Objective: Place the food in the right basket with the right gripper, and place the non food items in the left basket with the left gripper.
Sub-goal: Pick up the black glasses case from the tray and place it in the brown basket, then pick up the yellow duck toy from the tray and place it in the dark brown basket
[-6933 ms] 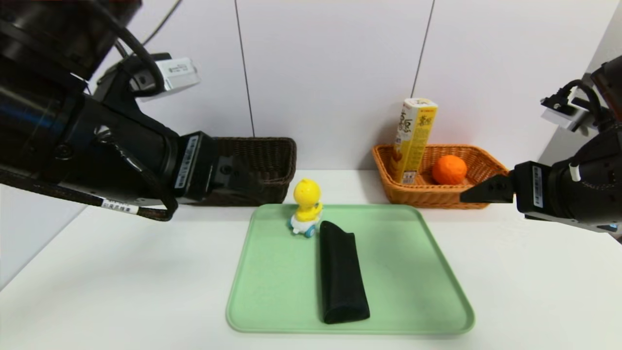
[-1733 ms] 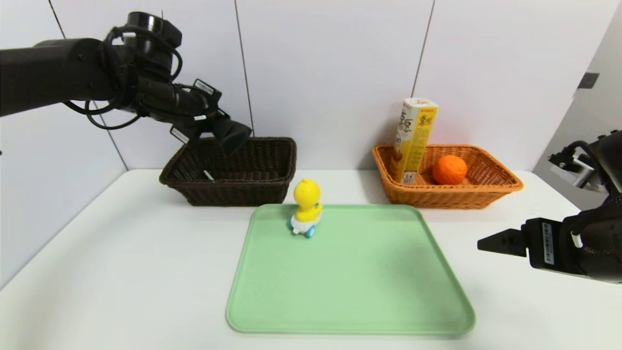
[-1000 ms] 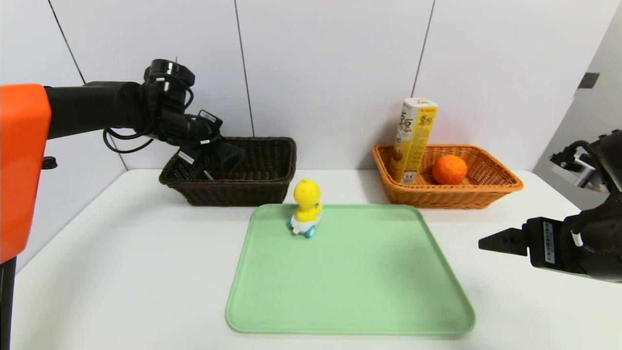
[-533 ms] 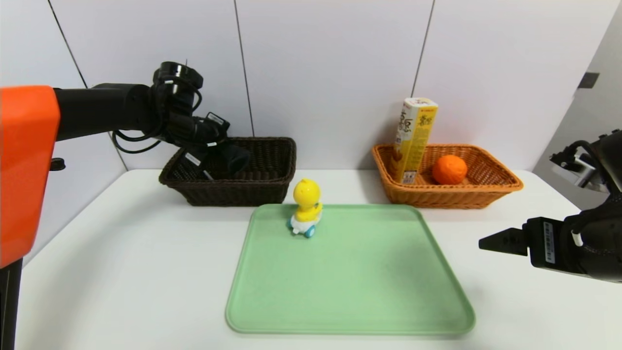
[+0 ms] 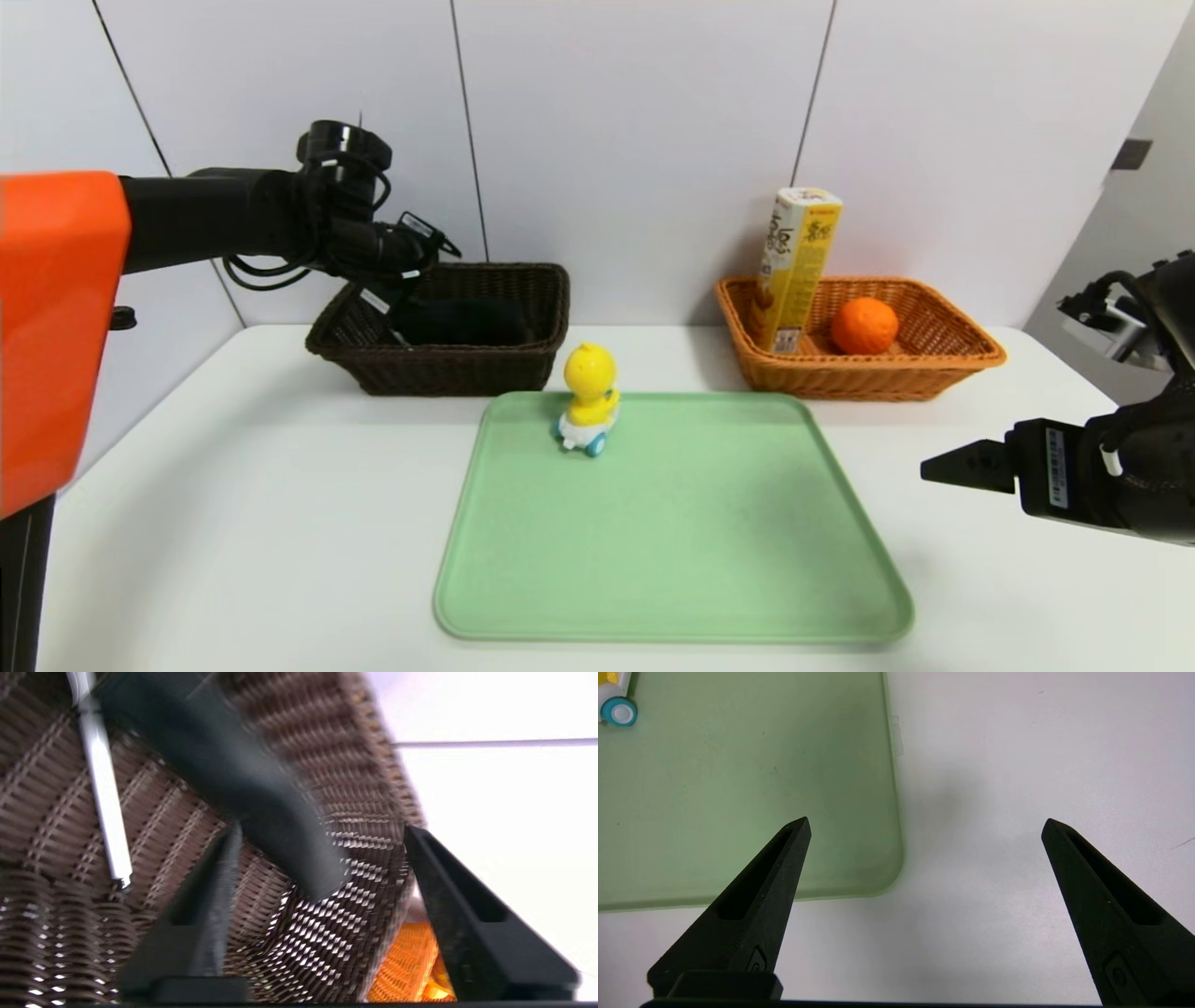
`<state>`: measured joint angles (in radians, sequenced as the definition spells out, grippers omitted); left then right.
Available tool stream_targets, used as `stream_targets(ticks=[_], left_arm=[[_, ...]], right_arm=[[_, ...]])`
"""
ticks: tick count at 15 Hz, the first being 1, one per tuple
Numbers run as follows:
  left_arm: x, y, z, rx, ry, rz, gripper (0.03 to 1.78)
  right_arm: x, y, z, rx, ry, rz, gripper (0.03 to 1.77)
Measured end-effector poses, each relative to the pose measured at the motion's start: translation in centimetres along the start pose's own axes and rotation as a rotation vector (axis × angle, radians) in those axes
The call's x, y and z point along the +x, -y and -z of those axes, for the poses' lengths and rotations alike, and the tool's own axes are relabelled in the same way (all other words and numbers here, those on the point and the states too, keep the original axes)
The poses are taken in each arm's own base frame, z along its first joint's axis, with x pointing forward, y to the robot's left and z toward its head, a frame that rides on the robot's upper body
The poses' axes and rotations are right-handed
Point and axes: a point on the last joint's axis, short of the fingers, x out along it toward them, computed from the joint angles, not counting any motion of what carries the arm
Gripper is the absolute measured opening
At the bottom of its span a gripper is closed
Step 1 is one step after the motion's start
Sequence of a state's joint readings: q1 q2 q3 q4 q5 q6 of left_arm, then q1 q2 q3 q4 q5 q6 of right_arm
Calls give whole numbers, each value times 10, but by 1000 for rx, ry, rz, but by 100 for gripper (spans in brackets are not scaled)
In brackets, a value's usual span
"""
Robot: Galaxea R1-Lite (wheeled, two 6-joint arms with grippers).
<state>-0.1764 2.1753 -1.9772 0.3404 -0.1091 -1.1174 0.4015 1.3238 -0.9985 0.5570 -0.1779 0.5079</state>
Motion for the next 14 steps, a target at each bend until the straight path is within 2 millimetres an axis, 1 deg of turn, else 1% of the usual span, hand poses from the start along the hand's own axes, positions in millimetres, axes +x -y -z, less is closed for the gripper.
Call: stream_targets(ticks=[2, 4, 6, 8, 10, 11, 13, 14], left_arm=[[-18, 16, 6, 73, 11, 56, 138], [-41, 33, 15, 192, 32, 91, 144], [-66, 48, 27, 352, 88, 95, 150], [-86, 61, 39, 512, 149, 97, 155], [-100, 63, 47, 597, 118, 128, 158], [-105, 59, 51, 642, 78, 139, 160], [-115, 45, 61, 747, -18, 170, 162], [-118, 34, 67, 801, -66, 191, 163]], right_arm=[[1, 0, 0, -2, -4, -1, 171], [2, 0, 0, -2, -6, -3, 171], [5, -2, -1, 2, 5, -9, 171], [7, -3, -2, 1, 3, -9, 171], [9, -4, -4, 3, 11, -13, 171], [9, -4, -4, 2, 9, -13, 171], [10, -4, -4, 2, 8, -11, 171], [10, -4, -4, 2, 9, -10, 171]])
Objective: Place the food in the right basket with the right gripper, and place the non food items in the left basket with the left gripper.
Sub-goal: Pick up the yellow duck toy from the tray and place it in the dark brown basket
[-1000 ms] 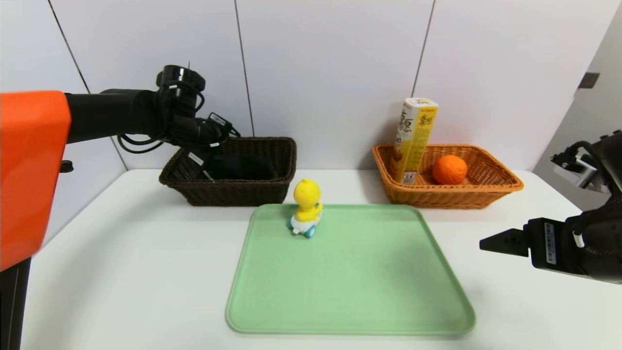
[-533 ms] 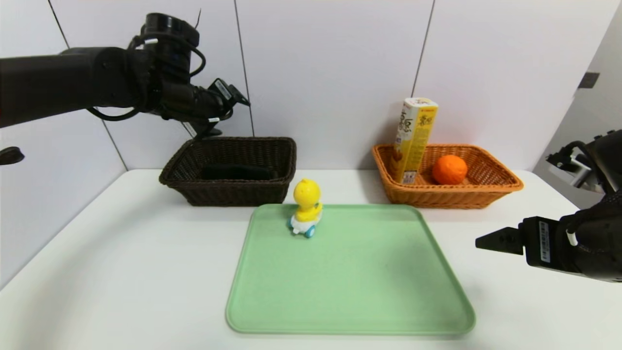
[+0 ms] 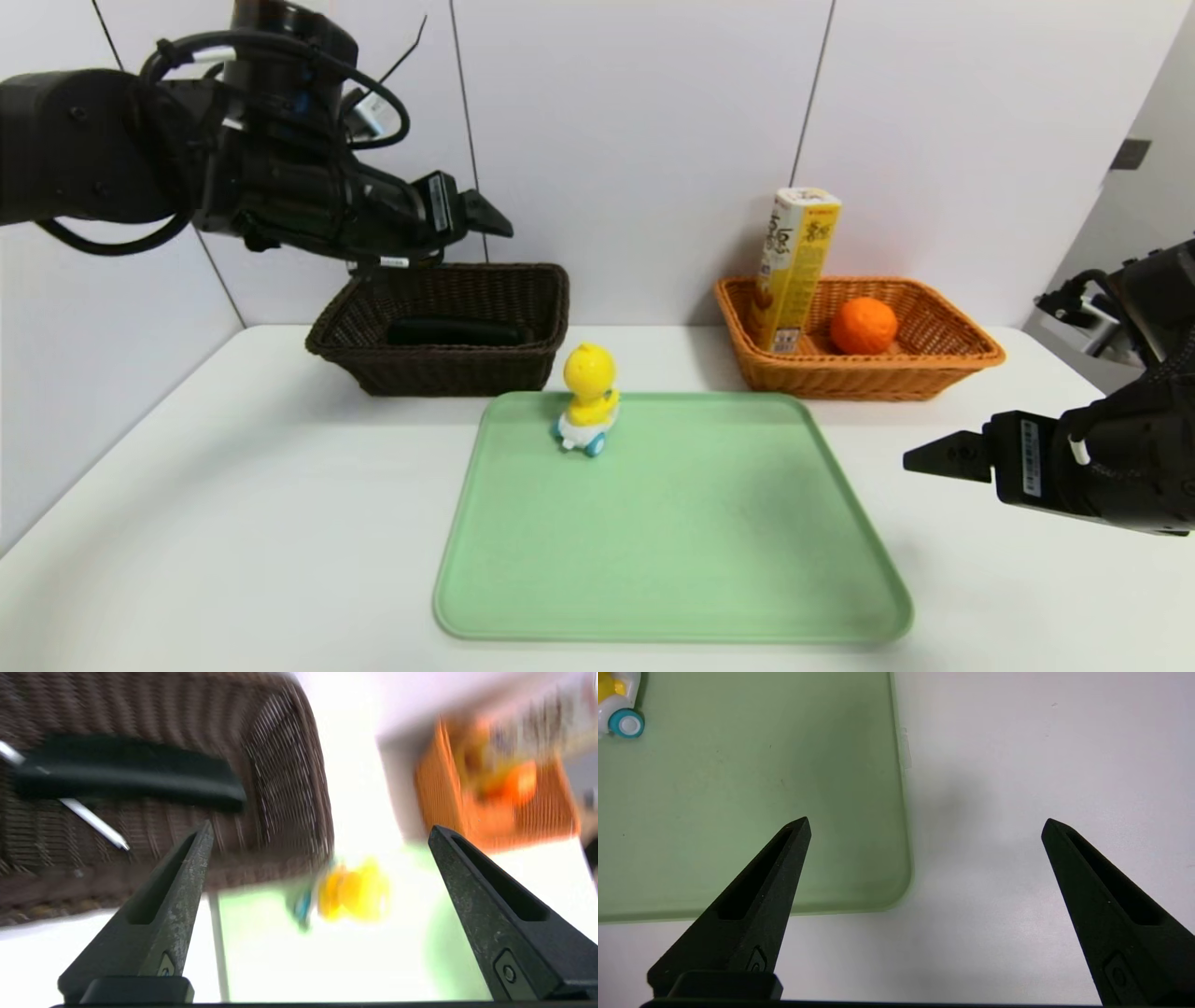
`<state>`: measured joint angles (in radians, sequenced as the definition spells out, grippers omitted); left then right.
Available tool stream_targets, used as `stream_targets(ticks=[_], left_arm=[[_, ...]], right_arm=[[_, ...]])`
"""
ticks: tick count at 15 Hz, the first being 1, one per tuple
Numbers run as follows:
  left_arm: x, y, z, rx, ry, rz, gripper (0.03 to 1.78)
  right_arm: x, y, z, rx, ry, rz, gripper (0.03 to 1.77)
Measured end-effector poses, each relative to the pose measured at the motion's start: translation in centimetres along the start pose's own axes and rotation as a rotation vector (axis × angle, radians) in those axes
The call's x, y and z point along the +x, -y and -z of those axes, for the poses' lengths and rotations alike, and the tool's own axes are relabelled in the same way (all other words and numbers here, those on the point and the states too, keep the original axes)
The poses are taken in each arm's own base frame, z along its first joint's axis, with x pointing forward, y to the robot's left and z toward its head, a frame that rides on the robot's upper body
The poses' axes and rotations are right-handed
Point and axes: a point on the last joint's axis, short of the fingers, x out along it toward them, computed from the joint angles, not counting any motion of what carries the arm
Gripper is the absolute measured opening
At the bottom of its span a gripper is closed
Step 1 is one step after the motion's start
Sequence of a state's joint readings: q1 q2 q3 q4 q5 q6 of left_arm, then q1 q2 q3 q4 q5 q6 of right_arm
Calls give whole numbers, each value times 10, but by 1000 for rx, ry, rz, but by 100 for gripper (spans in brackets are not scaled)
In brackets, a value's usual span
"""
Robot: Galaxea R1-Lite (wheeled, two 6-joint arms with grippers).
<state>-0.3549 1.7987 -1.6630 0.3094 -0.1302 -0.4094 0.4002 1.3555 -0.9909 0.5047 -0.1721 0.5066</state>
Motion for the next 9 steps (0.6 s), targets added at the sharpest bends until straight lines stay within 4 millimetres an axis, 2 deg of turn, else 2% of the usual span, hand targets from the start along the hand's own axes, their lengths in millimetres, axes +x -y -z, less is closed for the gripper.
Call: stream_targets(ticks=[2, 5, 9], left_arm=[[-4, -9, 26, 94, -46, 46, 165], [-10, -22, 64, 243, -21, 103, 167], [-26, -10, 111, 378, -24, 204, 167]], right_arm=[[0, 0, 0, -4, 0, 0, 171], [0, 0, 0, -9, -2, 1, 171], [1, 0, 0, -10, -4, 2, 171]])
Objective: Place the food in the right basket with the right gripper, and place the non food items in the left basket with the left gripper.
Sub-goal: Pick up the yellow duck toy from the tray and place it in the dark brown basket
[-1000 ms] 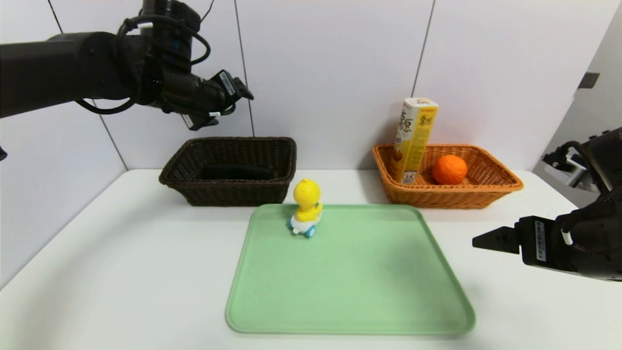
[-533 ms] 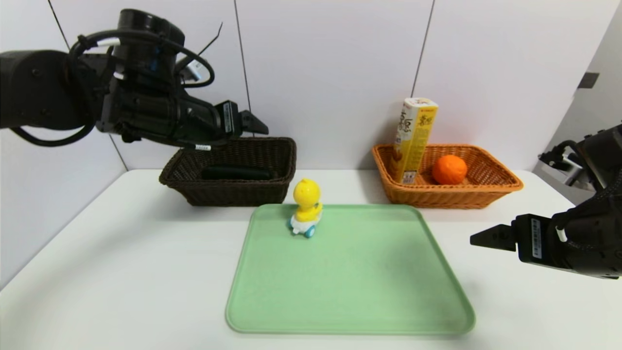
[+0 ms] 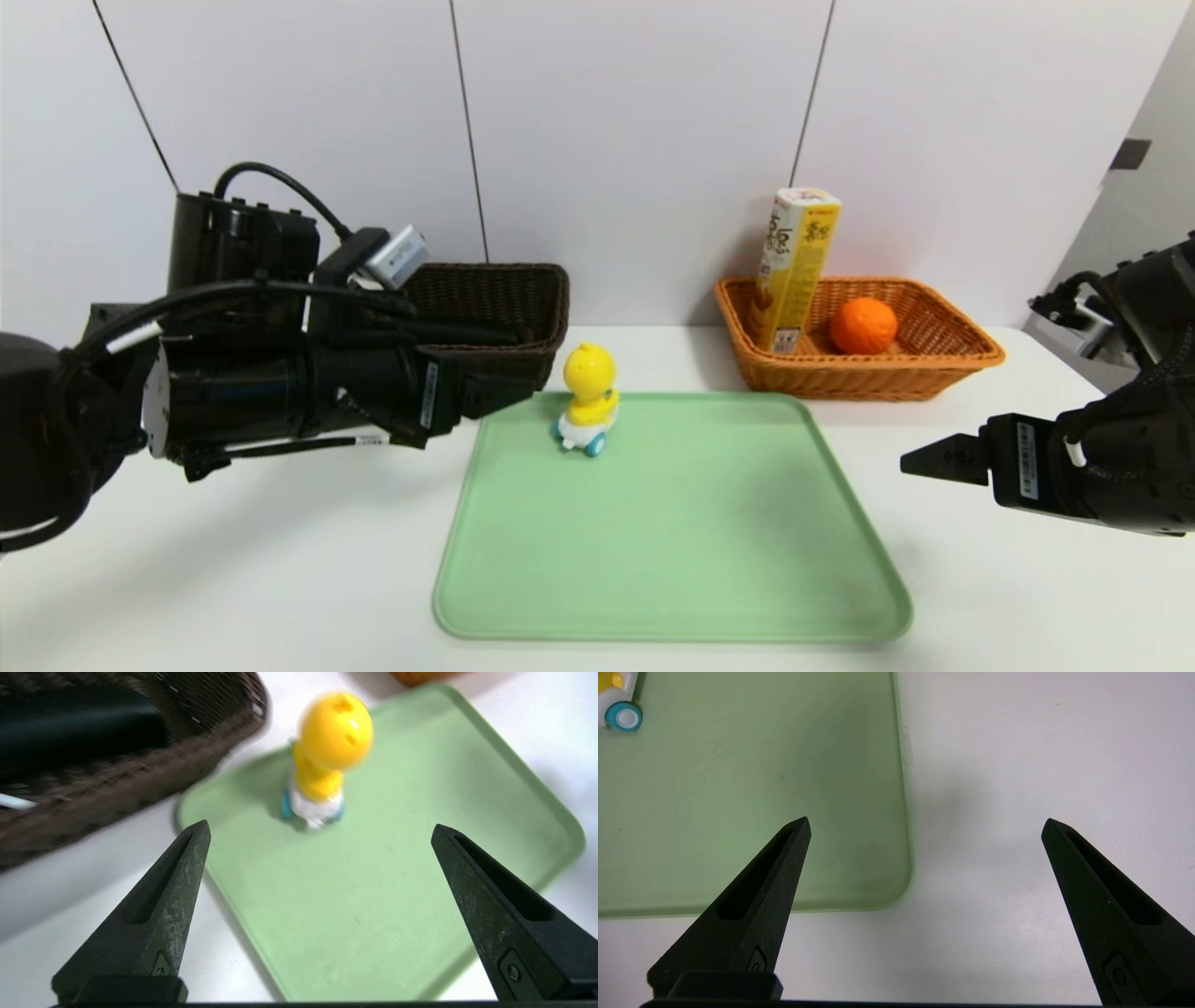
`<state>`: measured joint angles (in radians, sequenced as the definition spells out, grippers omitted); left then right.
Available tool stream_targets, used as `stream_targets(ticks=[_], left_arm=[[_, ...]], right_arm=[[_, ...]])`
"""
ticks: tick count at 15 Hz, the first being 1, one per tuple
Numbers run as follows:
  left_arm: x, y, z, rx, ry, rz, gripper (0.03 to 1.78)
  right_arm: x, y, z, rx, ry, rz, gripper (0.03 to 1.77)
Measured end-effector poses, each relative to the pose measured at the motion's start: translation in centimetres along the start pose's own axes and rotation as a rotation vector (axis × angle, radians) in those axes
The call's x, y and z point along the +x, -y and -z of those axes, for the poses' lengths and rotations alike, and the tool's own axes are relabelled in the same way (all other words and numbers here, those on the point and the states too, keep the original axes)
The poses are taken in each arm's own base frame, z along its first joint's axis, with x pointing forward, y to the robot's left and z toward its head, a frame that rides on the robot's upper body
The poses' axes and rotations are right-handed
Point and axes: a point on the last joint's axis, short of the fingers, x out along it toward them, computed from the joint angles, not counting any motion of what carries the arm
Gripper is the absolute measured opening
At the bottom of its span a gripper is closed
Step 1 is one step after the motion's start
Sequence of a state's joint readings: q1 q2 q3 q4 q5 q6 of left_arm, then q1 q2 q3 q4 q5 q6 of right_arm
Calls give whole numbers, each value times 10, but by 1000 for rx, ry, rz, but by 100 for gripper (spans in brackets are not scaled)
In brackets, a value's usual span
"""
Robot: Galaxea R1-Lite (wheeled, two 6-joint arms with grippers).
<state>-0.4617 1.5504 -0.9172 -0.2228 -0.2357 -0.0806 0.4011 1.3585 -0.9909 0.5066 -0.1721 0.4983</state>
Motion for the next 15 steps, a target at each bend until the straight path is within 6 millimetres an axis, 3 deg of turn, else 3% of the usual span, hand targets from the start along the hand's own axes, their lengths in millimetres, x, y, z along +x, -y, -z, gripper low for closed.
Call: stream_targets(ticks=[3, 6, 11, 15], left_arm=[[6, 26, 23, 48, 12, 21, 168], [24, 42, 36, 83, 85, -34, 169], [55, 48, 51, 119, 145, -161, 169], [66, 47, 60, 124, 106, -170, 169]], right_arm=[[0, 0, 0, -1, 0, -1, 171], [-1, 0, 0, -1, 8, 7, 171], [4, -2, -4, -8, 108, 12, 171], [22, -4, -2, -137, 277, -20, 171]])
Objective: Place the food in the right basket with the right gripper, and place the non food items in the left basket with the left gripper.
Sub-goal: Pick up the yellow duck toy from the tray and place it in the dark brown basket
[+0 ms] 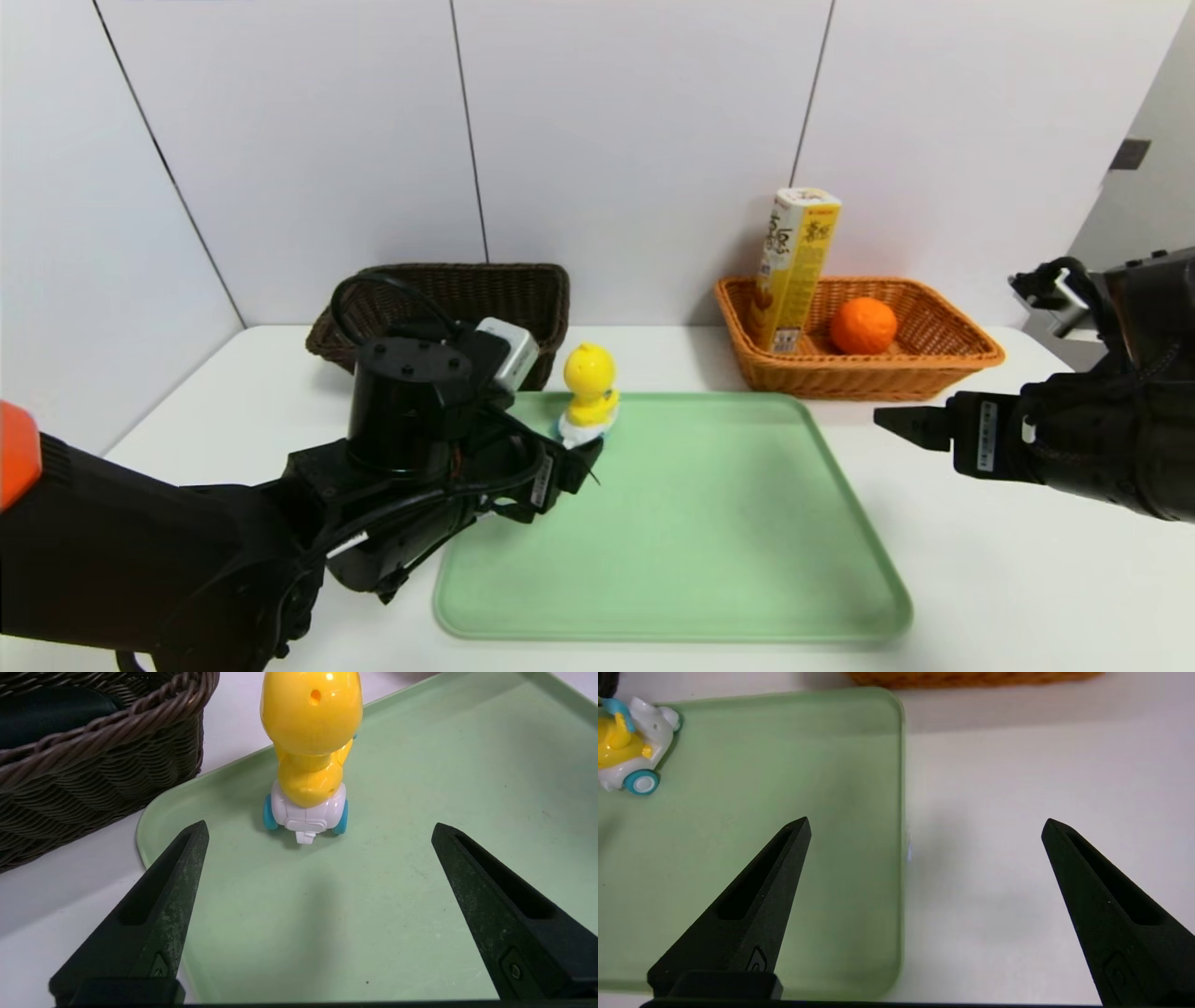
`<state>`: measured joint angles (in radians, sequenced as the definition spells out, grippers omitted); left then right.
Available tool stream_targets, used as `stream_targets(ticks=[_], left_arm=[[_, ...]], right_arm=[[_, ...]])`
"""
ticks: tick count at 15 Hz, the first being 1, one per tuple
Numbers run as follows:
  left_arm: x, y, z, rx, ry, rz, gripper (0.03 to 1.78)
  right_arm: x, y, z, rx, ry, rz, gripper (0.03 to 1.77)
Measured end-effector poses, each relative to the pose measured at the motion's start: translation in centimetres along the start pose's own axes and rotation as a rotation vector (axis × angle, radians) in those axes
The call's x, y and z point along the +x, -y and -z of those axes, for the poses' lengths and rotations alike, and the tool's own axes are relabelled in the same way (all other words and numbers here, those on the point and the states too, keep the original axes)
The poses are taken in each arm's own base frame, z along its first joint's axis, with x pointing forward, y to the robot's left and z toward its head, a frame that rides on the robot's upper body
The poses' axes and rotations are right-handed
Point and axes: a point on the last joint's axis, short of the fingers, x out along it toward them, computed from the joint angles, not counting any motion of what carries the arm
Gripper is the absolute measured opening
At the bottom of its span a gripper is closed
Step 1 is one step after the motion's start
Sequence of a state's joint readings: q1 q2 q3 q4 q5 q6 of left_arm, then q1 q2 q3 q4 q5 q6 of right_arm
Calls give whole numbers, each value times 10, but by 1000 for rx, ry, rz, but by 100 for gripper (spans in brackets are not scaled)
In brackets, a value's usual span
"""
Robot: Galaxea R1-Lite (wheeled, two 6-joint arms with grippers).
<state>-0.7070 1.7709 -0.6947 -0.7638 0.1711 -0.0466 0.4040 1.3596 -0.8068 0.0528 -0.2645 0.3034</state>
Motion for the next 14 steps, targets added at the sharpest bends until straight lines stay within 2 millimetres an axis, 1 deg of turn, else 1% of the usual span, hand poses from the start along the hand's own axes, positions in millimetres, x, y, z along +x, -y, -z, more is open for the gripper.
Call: stream_targets(ticks=[2, 5, 9, 11, 14], left_arm=[[2, 0, 4, 5, -16, -1, 169], [3, 1, 9, 17, -34, 3, 169], [4, 6, 10, 44, -37, 18, 169], [8, 8, 12, 42, -38, 18, 169], [15, 8, 18, 31, -18, -18, 169]], right_arm=[[5, -1, 1, -19, 65, -14, 171], [7, 0, 7, -20, 58, -7, 171], [10, 10, 11, -18, 62, 98, 171], [11, 12, 11, -2, 83, 99, 171], [15, 11, 10, 26, 166, 75, 171]])
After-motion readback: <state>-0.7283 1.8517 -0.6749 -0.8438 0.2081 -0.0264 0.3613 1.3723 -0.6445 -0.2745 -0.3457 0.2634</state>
